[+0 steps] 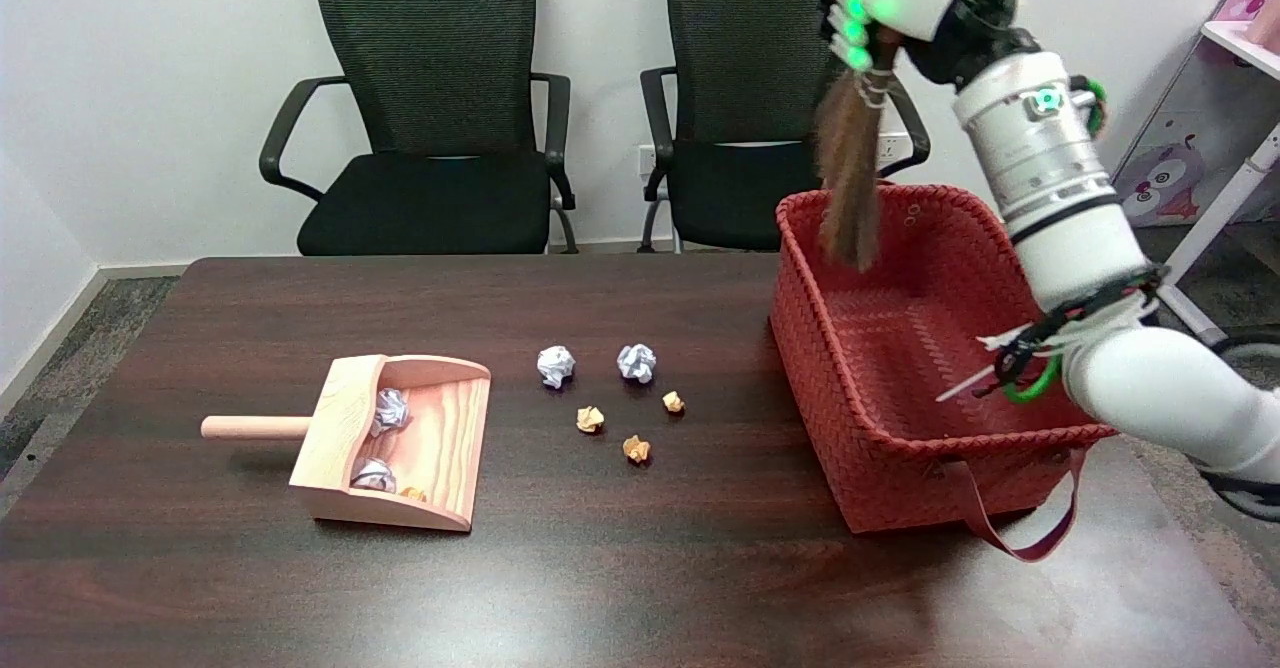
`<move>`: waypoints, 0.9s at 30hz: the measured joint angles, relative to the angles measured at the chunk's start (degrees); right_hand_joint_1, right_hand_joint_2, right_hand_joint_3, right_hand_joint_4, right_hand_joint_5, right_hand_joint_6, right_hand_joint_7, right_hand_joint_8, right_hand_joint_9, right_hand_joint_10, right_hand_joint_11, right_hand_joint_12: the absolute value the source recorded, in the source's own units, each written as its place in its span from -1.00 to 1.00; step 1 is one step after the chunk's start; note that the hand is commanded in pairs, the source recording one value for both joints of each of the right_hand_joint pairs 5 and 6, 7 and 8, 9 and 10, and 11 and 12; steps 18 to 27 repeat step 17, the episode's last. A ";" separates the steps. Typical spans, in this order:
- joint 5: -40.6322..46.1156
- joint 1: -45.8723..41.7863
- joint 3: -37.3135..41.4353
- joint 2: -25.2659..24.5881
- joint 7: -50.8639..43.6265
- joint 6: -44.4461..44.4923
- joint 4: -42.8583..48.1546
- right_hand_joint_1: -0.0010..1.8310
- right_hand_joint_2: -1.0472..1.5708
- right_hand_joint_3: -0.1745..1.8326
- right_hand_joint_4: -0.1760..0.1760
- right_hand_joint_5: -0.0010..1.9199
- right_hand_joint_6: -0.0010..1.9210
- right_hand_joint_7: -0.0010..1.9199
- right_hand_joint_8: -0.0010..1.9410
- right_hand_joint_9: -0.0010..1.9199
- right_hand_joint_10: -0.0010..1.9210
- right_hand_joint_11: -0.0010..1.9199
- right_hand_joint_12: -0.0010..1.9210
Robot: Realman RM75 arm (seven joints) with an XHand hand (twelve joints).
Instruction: Pick up the broom in the basket by its handle.
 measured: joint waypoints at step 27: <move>9.93 21.01 -23.54 -1.73 -2.44 -1.40 1.20 0.11 1.00 0.54 1.00 1.00 1.00 1.00 0.98 1.00 1.00 1.00 1.00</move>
